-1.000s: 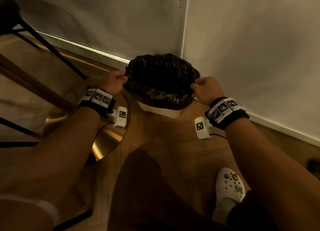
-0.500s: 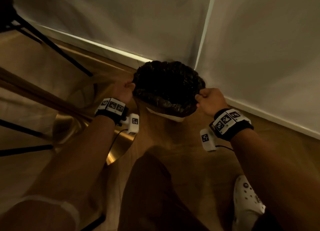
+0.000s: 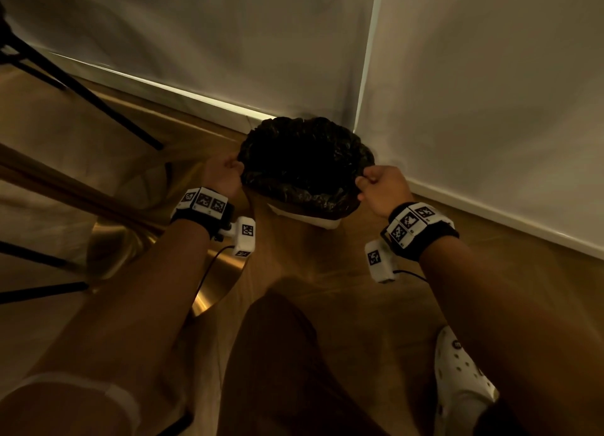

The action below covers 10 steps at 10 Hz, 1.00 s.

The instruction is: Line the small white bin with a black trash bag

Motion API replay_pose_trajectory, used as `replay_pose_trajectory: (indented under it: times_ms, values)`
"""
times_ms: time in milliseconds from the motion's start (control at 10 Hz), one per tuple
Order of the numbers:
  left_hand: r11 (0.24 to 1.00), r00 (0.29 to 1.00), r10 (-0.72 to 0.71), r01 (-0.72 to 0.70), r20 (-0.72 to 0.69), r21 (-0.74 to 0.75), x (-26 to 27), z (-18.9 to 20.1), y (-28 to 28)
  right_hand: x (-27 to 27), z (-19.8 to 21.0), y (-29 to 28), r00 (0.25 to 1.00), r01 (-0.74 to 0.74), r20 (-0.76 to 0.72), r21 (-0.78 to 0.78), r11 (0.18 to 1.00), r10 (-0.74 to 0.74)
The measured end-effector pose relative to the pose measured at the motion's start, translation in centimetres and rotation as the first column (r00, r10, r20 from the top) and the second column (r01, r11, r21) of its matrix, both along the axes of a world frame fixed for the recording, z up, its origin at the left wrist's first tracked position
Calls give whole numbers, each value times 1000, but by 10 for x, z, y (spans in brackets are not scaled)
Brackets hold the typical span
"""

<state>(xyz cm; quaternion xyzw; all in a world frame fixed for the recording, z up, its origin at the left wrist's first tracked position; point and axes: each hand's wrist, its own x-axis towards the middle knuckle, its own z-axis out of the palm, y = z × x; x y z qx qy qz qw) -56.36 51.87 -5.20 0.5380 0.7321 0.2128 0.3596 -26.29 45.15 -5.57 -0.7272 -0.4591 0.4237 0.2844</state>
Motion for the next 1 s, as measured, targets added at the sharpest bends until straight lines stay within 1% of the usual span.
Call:
replay_pose_trajectory:
  times_ms: [200, 300, 400, 500, 600, 700, 800, 900, 1000]
  values:
    - [999, 999, 29, -29, 33, -15, -1, -1, 0, 0, 2, 1, 1000, 0, -1, -6, 1000, 0]
    - [1000, 999, 16, -16, 27, -12, 0, 1, -1, 0, 1, 0, 1000, 3, 1, -6, 1000, -3]
    - [1000, 1000, -16, 15, 24, 7, 3, 4, -3, -1, 3, 0, 1000, -8, 25, -2, 1000, 8]
    - [1000, 999, 0, 0, 42, 7, 3, 2, -1, 0, 4, 0, 999, -15, 38, -10, 1000, 15]
    - [999, 996, 33, -33, 82, 5, 6, 4, -4, 1, 6, -3, 994, -56, 91, -27, 998, 58]
    - [999, 995, 41, -42, 88, 19, 9, 9, -6, 5, 15, -7, 991, -67, 111, -33, 997, 71]
    - [1000, 999, 7, -7, -52, 9, 11, 20, -8, 11, 31, -14, 984, -91, 153, -34, 995, 95]
    - [997, 995, 55, -50, -88, 58, 17, 30, -9, 21, 47, -18, 964, -157, 215, -21, 987, 158]
    - [991, 999, 13, -8, -33, 135, 29, 39, -11, 31, 66, -23, 948, -179, 262, -37, 983, 182]
